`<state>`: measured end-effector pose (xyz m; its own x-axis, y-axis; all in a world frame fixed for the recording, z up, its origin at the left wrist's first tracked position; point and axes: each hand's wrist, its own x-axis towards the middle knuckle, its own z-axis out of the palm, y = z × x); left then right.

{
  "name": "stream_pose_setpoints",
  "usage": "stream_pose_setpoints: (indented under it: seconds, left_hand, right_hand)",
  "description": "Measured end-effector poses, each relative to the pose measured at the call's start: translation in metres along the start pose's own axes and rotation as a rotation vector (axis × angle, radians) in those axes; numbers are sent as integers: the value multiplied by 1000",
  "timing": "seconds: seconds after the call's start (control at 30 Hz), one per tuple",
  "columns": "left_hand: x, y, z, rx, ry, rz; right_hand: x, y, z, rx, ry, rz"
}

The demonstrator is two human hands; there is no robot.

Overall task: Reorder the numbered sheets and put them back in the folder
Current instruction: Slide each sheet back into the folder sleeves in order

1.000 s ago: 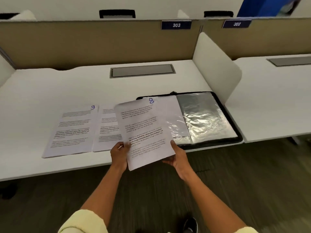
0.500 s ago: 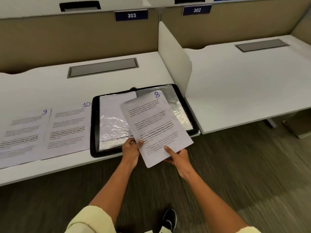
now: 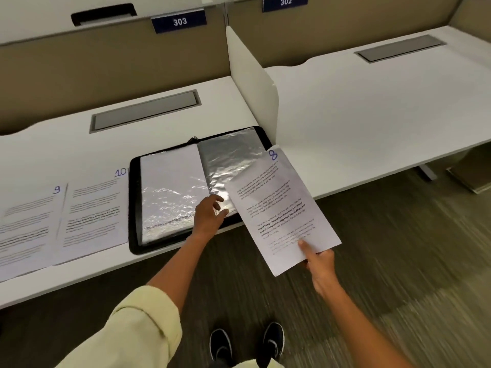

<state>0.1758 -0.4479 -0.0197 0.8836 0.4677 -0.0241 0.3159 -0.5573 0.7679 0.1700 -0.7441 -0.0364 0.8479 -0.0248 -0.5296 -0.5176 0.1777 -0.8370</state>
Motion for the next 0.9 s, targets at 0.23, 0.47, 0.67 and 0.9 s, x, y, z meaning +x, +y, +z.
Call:
stream_pose_setpoints:
  seconds: [0.23,0.47,0.67,0.9]
  left_hand:
    - [20,9,14,228,-184,131]
    - [29,6,20,277,-210,168]
    - [31,5,21,295,-217,214]
    - [32,6,20,273,-132,196]
  right_hand:
    - [0,0,-22,44,122,-12]
    - [-4,0,-30,84,158,-40]
    - [-19,6,-32,112,169,-54]
    - [-30,16,-34,120,180,-71]
